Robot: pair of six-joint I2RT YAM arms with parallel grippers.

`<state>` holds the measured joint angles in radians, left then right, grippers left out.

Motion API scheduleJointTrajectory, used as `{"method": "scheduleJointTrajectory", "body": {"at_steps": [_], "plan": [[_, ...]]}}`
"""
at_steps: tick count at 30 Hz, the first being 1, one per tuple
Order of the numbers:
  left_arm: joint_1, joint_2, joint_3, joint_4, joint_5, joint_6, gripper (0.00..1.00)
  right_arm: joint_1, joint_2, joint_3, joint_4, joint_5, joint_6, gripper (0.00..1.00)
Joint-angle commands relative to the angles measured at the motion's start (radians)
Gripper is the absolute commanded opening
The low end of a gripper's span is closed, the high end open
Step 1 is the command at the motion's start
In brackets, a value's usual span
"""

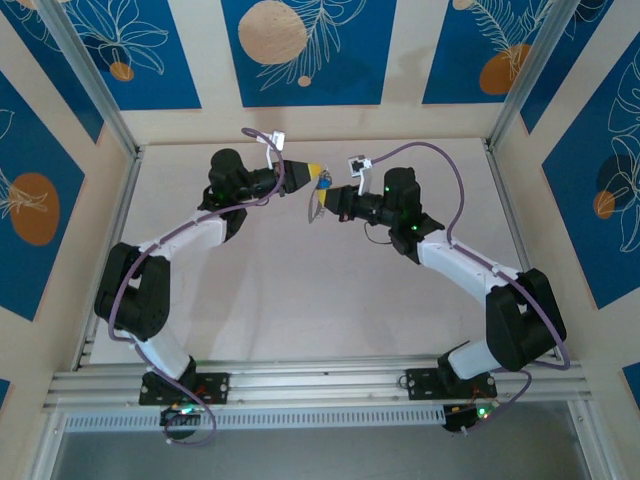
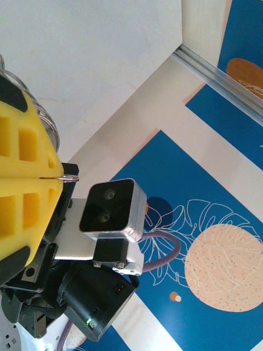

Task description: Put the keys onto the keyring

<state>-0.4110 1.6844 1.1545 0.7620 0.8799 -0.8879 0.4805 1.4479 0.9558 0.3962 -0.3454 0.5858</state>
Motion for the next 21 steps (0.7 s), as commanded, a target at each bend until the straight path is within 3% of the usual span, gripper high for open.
{"method": "scheduleJointTrajectory", "body": {"at_steps": [1,14,21], "plan": [[-0.006,-0.043,0.008,0.054,-0.018,0.011,0.00,0.022,0.012,0.038,-0.003,-0.026,-0.009,0.00],[-0.006,-0.049,-0.012,0.075,-0.028,0.004,0.00,0.044,0.040,0.070,-0.011,-0.020,-0.015,0.00],[-0.006,-0.067,-0.040,0.107,-0.086,-0.027,0.00,0.038,0.048,0.068,-0.005,0.012,0.002,0.00]]}}
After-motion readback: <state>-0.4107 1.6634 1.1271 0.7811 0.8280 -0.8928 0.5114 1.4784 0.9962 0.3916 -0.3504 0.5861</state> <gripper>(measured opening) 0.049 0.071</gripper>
